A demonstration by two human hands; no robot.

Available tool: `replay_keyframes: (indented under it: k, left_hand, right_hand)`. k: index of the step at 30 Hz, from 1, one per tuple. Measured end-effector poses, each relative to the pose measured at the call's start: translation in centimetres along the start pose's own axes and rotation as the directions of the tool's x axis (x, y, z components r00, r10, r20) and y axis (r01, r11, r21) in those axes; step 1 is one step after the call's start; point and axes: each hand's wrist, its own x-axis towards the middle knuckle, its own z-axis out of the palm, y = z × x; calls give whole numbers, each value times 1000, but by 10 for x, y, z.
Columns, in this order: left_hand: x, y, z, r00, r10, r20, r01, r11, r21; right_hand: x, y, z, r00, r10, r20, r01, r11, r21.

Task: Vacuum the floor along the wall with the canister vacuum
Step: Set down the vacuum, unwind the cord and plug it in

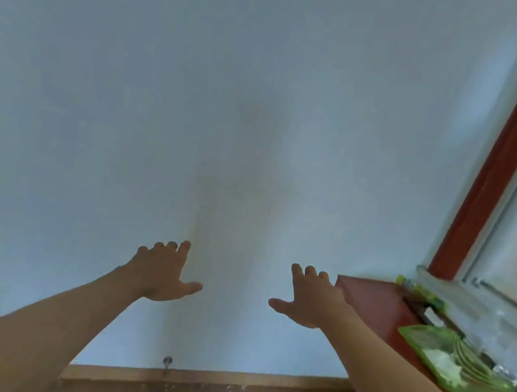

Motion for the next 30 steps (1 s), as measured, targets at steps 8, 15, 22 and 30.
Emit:
replay_keyframes:
  k: [8, 15, 22, 30]
  left_hand:
    - [-36, 35, -163, 991, 60, -120, -58, 998, 15]
    - [-57, 78, -197, 978, 172, -115, -172, 985, 8]
    - [-36, 123, -181, 940, 329, -95, -330, 944, 1]
    - [24, 137, -171, 847, 522, -103, -522, 853, 26]
  right_hand:
    - [-62, 45, -145, 993, 23, -120, -27, 999, -33]
    - [-120, 72, -170, 990, 52, -133, -78, 977, -196]
    - [-141, 93, -161, 985, 153, -83, -168, 962, -214]
    - [-133, 97, -153, 925, 378, -40, -377, 902, -211]
